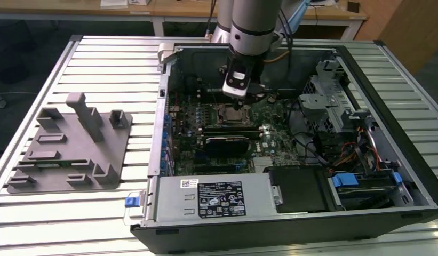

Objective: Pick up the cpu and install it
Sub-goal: 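Close the cpu cover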

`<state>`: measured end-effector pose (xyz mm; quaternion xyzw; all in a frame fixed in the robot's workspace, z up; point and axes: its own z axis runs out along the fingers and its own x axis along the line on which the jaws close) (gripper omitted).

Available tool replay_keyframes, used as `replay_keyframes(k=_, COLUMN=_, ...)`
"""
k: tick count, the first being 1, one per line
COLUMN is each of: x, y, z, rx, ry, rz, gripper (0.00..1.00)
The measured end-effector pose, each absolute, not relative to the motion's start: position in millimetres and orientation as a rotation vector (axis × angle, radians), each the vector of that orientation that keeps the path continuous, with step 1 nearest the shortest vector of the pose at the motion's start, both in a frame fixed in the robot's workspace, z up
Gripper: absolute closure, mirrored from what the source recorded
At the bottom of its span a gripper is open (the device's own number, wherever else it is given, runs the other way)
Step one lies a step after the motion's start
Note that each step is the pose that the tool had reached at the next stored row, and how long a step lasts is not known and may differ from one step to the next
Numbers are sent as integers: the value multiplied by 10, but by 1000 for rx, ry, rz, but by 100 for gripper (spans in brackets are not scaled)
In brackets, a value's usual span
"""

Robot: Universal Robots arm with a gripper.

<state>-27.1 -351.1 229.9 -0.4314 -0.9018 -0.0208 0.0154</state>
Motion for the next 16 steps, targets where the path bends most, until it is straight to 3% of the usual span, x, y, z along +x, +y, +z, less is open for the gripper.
replay_keyframes(k=16, x=-271, y=-3511, z=2299, rx=-1048, ry=-2924, rz=-59, gripper=89)
